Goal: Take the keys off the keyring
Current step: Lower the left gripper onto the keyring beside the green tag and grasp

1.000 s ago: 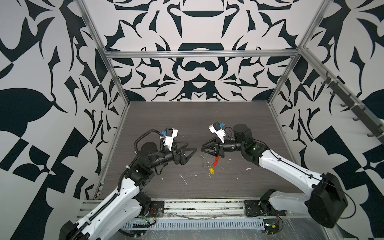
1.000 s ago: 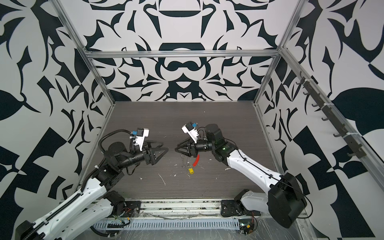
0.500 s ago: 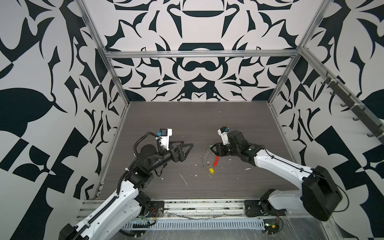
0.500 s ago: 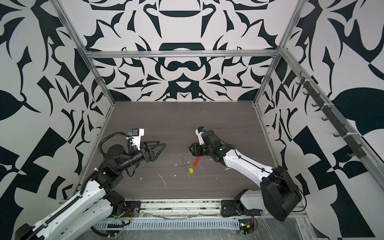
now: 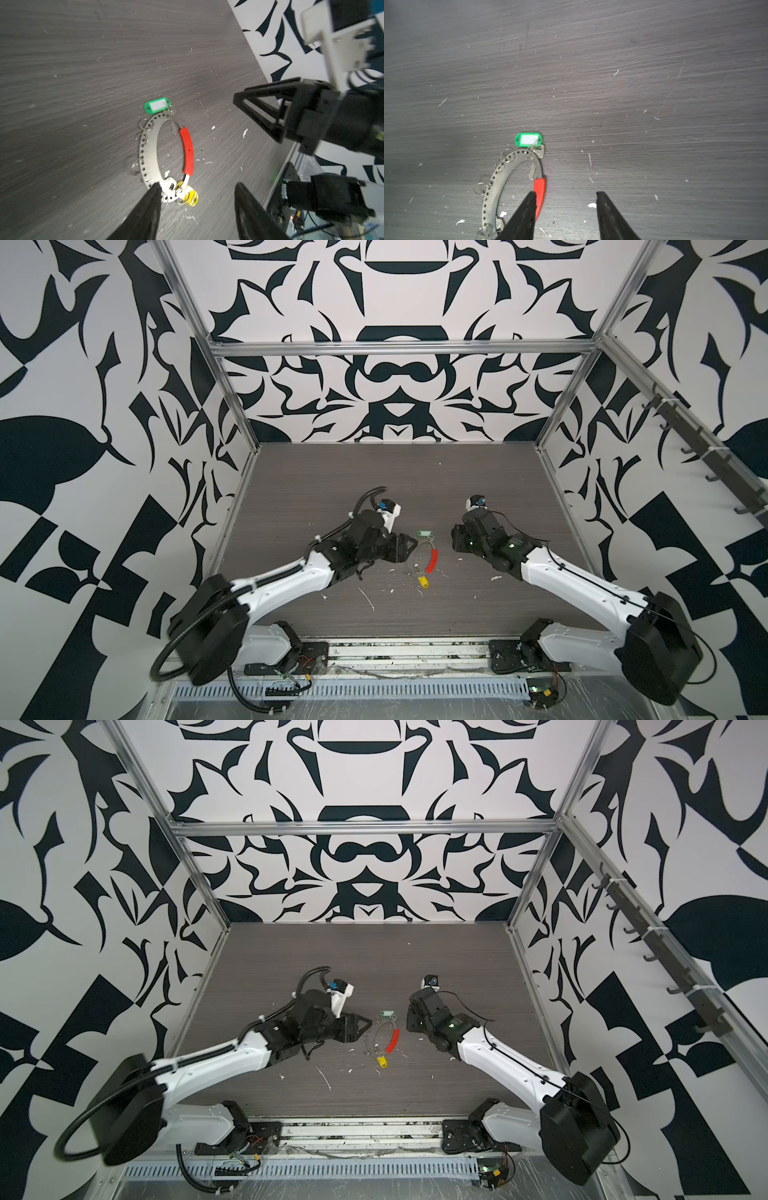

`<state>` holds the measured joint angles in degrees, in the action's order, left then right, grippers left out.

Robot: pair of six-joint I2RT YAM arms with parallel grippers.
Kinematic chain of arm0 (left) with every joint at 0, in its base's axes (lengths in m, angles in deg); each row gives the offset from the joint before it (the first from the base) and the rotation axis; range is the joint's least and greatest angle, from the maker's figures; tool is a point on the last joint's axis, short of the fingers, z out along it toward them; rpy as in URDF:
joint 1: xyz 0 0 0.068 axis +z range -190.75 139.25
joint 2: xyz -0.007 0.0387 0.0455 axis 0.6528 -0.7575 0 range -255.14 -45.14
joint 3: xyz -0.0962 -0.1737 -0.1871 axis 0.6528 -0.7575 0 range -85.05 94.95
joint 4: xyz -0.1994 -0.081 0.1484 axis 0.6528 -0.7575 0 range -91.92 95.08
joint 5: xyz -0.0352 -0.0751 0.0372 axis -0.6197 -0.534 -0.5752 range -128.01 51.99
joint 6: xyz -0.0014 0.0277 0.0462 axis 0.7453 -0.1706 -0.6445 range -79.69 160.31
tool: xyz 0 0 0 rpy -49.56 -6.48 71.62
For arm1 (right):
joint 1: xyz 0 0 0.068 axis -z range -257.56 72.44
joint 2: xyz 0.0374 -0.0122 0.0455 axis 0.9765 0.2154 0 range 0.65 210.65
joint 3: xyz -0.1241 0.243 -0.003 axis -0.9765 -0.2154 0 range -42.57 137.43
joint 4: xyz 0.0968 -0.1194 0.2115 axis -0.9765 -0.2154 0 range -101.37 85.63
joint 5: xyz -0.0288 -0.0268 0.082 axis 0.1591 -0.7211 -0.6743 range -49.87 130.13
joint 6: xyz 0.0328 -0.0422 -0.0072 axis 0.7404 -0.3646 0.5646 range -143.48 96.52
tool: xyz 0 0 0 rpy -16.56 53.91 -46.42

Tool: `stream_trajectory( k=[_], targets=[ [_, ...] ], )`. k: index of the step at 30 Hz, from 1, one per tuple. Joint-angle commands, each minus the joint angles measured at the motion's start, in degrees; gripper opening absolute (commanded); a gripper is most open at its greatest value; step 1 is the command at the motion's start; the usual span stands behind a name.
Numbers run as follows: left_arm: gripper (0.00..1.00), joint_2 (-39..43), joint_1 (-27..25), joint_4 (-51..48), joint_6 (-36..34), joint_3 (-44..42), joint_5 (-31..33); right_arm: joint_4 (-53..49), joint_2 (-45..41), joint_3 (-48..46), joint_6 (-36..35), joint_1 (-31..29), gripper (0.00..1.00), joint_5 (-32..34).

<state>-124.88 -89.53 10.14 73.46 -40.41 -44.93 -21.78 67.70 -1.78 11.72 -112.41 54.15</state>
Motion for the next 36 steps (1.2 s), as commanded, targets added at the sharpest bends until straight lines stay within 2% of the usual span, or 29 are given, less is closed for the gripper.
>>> stream_trajectory(
  k=[1,7,16,23,36],
  targets=[
    [0.55,-7.40,-1.09,-2.84,-3.48,4.75,3.39,-2.78,-2.48,-2.03,1.45,0.05,0.49,3.51],
    [0.52,-18.06,-1.59,-2.51,-6.79,12.02,2.60,-3.76,-6.75,-4.43,1.62,0.04,0.49,3.67],
    [0.47,-28.78,-1.85,-7.30,-10.54,20.99,4.13,-5.55,-11.77,-5.90,0.70,0.12,0.50,5.16],
    [0.40,-32.21,-2.29,-9.10,-12.62,24.26,7.11,-6.22,-13.65,-6.69,0.18,0.27,0.50,5.39],
    [0.32,-34.83,-3.05,-9.49,-14.41,26.84,7.19,-6.31,-13.96,-6.87,-0.48,0.66,0.50,5.32]
  ],
)
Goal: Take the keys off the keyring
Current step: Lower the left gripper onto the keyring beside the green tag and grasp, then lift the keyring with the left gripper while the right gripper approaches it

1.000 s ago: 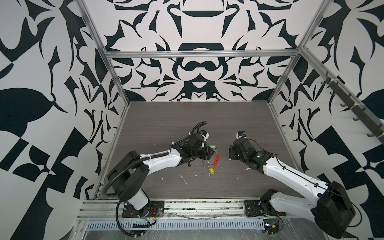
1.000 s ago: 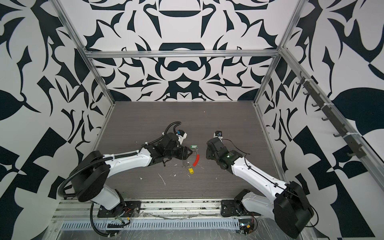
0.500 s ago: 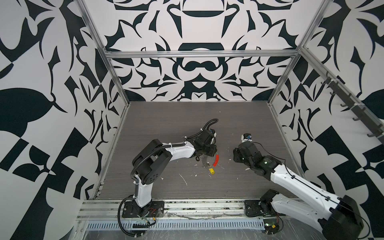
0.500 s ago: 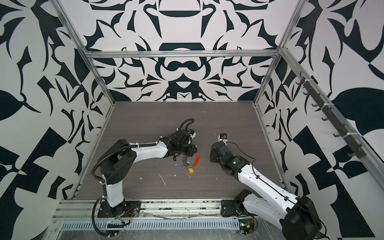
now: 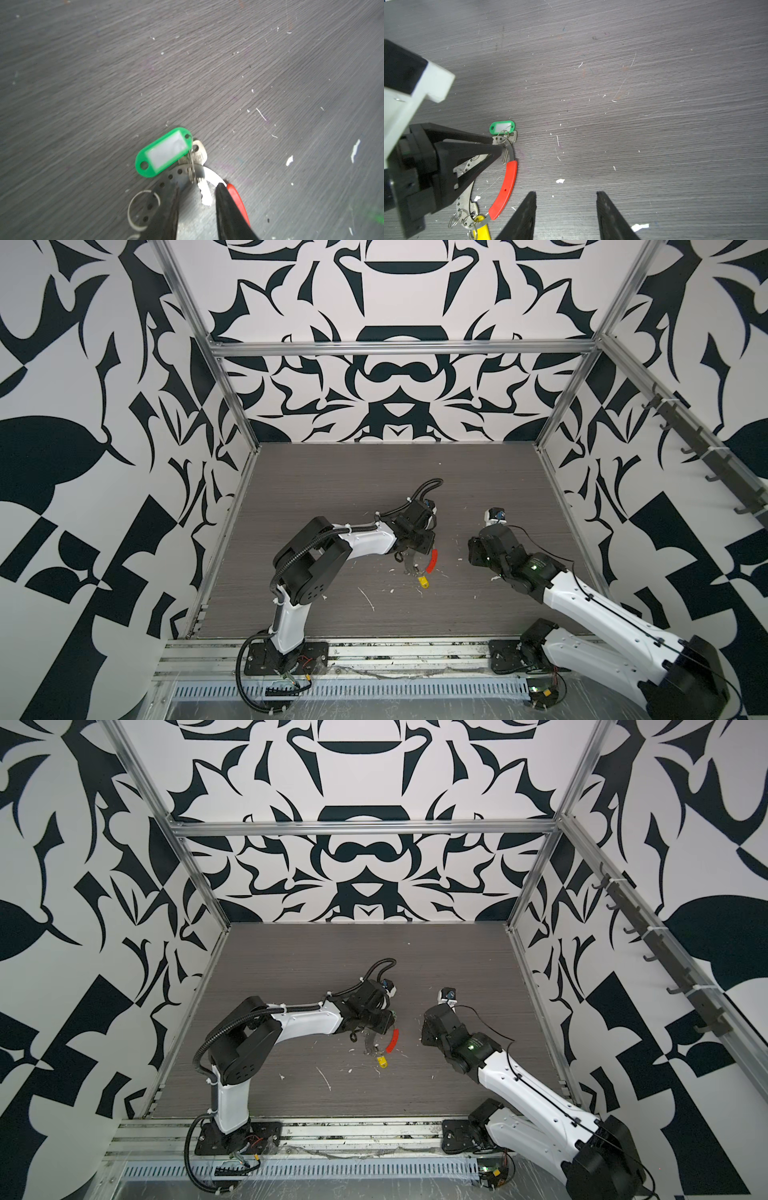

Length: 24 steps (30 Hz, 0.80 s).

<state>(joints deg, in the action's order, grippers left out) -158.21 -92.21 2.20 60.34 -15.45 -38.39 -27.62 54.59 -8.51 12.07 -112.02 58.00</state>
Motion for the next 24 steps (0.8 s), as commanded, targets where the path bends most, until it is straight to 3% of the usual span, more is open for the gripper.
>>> stream_trajectory(
  k=[1,10,20,24],
  targets=[
    [0.31,-1.68,-0.38,-1.70,-1.48,2.11,0.92,-0.56,-0.92,-0.20,-0.83,0.22,0.50,1.53],
    [0.24,-2.95,-0.57,-2.40,-2.99,3.51,2.97,-1.15,-1.96,-0.40,-0.83,0.35,0.50,1.55],
    [0.02,-1.19,-1.25,-2.40,-4.53,2.33,4.03,-1.74,-2.69,0.20,-0.83,0.38,0.50,1.65],
    [0.00,2.25,-1.38,-2.00,-4.65,-0.07,3.77,-1.13,-3.04,0.78,-1.83,0.43,0.51,0.55]
  ],
)
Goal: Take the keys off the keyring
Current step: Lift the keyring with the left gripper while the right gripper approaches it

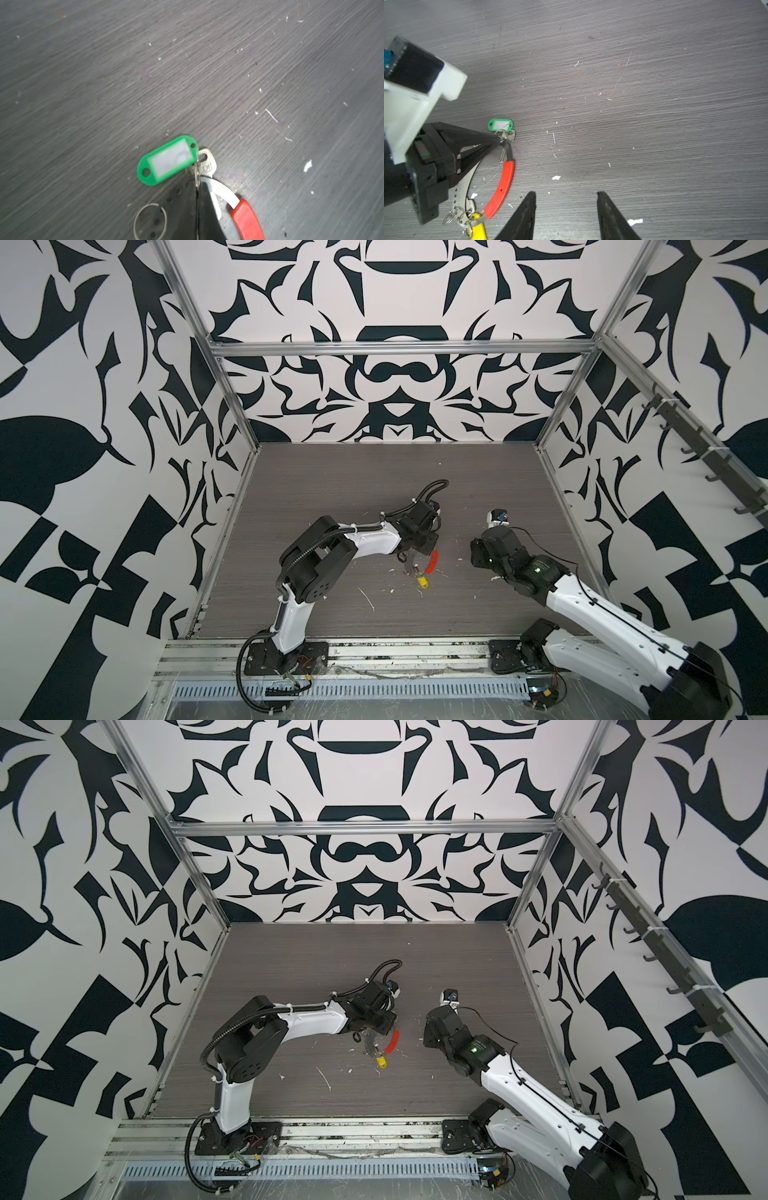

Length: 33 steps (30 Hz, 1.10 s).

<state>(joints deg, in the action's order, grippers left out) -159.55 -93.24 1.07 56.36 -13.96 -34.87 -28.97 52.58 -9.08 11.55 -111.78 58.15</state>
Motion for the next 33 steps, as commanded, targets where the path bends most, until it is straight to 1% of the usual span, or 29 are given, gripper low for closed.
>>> stream_trajectory(
  k=[1,5,7,8,10,13,15,18,20,23,27,33],
  targets=[
    [0.00,4.95,-0.40,-0.70,-0.64,-2.46,-0.16,0.66,-1.03,1.56,-1.86,0.16,0.51,-0.24],
    [0.00,11.85,-0.60,0.40,-0.08,-7.06,-2.56,4.13,-1.84,1.58,-3.47,0.20,0.51,-2.51],
    [0.00,15.53,-0.75,0.32,0.25,-9.03,-4.10,7.55,-3.01,0.55,-4.06,0.20,0.51,-3.94],
    [0.00,17.62,-0.85,0.32,0.38,-10.08,-4.92,10.11,-4.04,-0.56,-5.44,0.18,0.51,-4.61],
    [0.00,21.41,-1.07,-0.52,0.50,-11.58,-6.42,15.35,-6.85,-3.00,-5.61,0.19,0.52,-6.22],
    [0.00,28.23,-1.65,-1.02,0.48,-14.44,-8.81,19.54,-10.09,-4.17,-7.04,0.18,0.54,-11.62],
    [0.00,32.74,-1.74,-0.53,0.01,-16.46,-11.10,20.57,-11.40,-4.32,-9.27,0.15,0.54,-14.49],
    [0.00,39.75,-1.80,0.68,-1.38,-19.10,-16.65,25.57,-11.93,-5.17,-11.85,0.23,0.54,-23.20],
    [0.00,44.89,-1.89,1.19,-1.80,-20.34,-18.82,28.70,-11.50,-5.45,-12.09,0.14,0.54,-28.91],
    [0.00,49.78,-1.88,1.97,-2.18,-22.18,-19.80,32.90,-11.22,-6.18,-12.05,0.16,0.53,-34.98],
    [0.00,54.99,-1.85,4.51,-2.33,-26.06,-18.85,37.68,-11.74,-6.66,-11.83,0.20,0.49,-41.99],
    [0.00,64.09,-1.81,15.11,-2.06,-35.18,-18.86,41.57,-10.40,-5.21,-10.84,0.16,0.49,-50.12]
  ],
)
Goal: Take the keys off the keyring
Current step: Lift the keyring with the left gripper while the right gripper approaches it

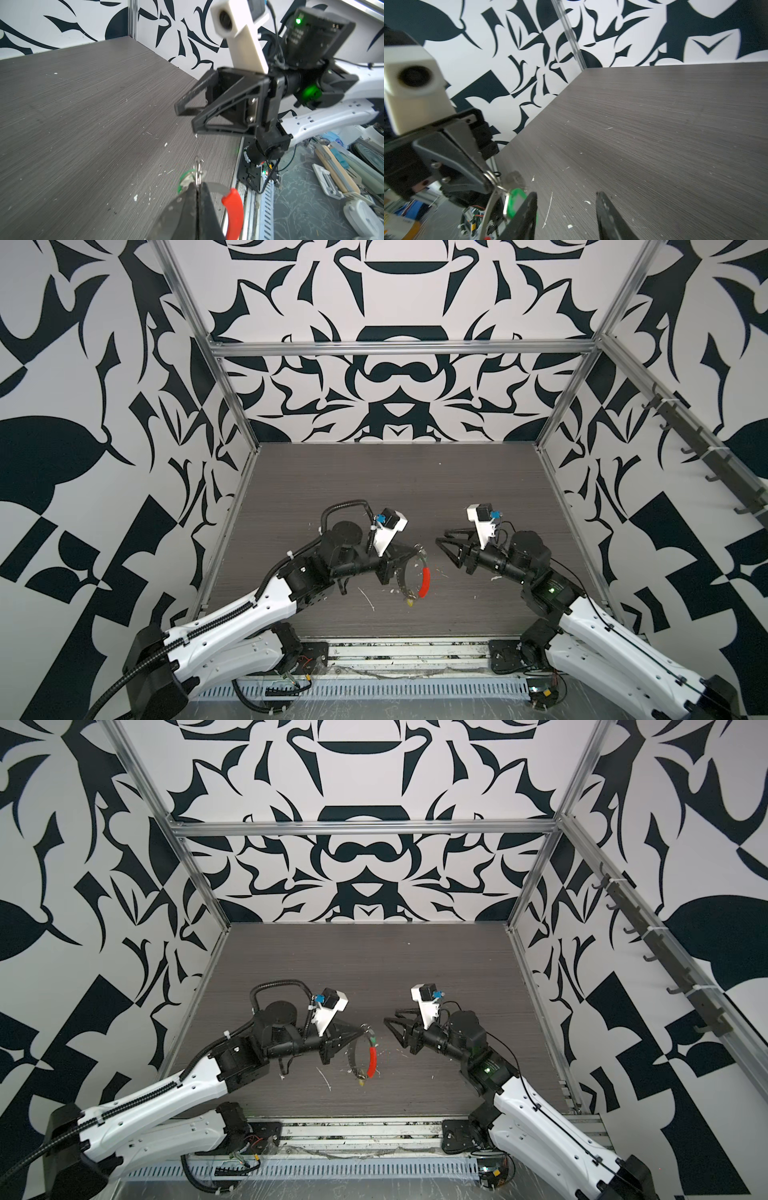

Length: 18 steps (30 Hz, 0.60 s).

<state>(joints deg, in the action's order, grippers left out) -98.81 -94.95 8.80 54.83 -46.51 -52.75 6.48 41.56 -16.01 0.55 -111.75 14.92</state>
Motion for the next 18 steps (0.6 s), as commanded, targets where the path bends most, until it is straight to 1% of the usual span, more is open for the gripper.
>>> stream_trajectory(
  k=[1,6,8,14,18],
  targets=[
    [0.00,4.58,-0.11,7.42,-0.90,-3.10,-1.49,6.87,1.11,1.95,0.57,0.12,0.48,-8.06],
    [0.00,6.36,-0.12,0.97,-3.56,-0.59,-7.08,11.14,3.60,3.42,2.52,0.01,0.47,-15.05],
    [0.00,6.30,-0.09,-0.77,-3.93,0.33,-9.11,12.25,4.58,4.28,3.07,-0.32,0.50,-17.29],
    [0.00,6.55,-0.06,-2.40,-4.08,1.44,-12.56,12.71,5.33,6.17,3.13,-1.52,0.53,-20.60],
    [0.00,7.30,-0.08,-2.65,-4.10,1.73,-13.22,12.42,4.91,6.65,2.92,-2.34,0.53,-22.43]
  ],
)
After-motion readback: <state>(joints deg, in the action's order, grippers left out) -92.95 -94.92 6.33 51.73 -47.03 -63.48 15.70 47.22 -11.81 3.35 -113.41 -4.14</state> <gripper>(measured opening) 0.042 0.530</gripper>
